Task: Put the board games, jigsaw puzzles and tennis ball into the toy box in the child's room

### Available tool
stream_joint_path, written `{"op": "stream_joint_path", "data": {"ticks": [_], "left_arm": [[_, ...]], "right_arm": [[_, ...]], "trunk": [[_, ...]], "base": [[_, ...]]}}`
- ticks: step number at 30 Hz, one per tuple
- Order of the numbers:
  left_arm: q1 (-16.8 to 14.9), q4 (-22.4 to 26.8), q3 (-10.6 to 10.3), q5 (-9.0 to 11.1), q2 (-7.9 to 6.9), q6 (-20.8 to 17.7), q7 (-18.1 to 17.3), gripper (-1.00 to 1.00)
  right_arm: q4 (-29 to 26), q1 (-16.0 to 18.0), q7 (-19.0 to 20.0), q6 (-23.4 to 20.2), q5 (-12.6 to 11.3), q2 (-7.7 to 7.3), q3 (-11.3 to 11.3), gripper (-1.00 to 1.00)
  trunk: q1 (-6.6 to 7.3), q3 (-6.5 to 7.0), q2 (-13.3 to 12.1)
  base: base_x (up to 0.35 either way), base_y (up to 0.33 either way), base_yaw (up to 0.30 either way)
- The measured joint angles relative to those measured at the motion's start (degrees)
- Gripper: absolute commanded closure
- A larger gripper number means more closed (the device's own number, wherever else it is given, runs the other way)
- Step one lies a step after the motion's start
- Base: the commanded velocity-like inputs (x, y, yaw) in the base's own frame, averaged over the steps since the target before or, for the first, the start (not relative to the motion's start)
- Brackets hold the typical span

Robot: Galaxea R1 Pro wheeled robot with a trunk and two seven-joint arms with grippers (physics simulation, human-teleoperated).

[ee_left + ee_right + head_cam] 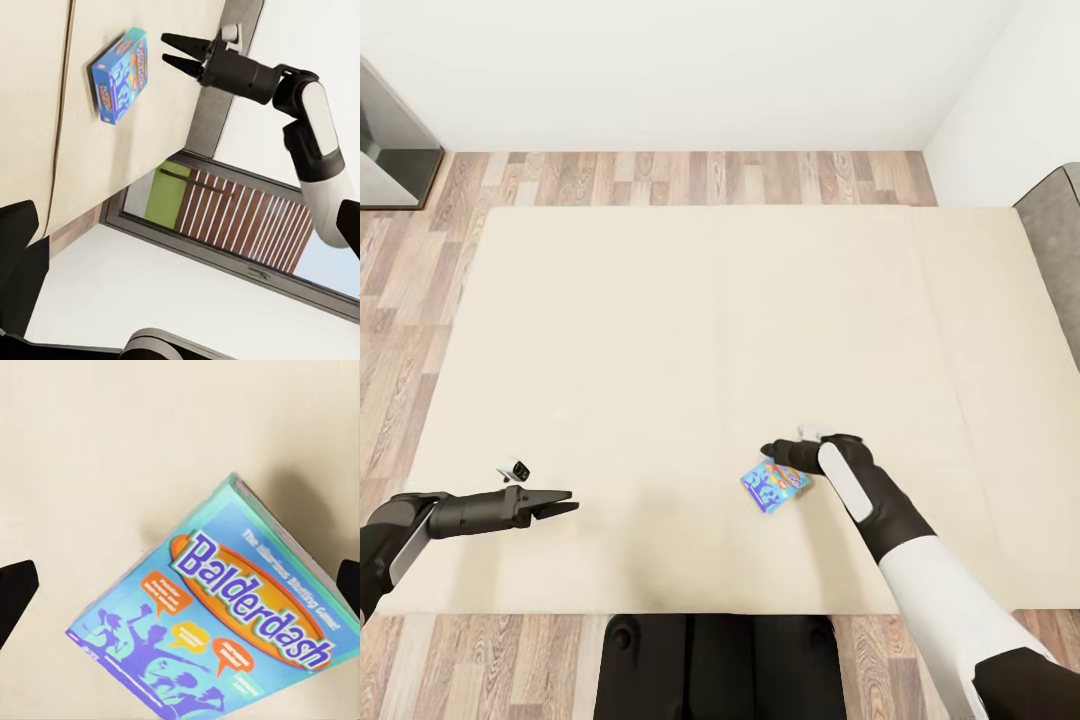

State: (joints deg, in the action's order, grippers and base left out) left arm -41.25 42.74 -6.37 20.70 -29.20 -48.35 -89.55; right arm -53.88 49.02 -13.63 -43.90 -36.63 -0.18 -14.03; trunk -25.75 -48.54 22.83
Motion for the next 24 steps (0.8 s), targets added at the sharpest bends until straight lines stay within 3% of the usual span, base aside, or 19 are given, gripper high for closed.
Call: {"op": "stream_joint_path", "data": {"ticks": [13,24], "left_arm": [[0.0,0.0,0.0,0.0,0.11,0.0,0.1,-1.0],[0.0,0.0,0.0,0.0,0.14,0.0,0.1,-1.0]], "right_arm": [[0.1,0.1,4.5,-0.1,4.2,-0.27,-0.5,-1.0],[0.4,-0.4,9.0,-0.2,6.4,-2.54,-0.5,-1.0]], "trunk": [[0.0,0.0,0.0],[0.0,0.0,0.0]], "base": [[0.0,0.0,0.0],[0.0,0.0,0.0]]}}
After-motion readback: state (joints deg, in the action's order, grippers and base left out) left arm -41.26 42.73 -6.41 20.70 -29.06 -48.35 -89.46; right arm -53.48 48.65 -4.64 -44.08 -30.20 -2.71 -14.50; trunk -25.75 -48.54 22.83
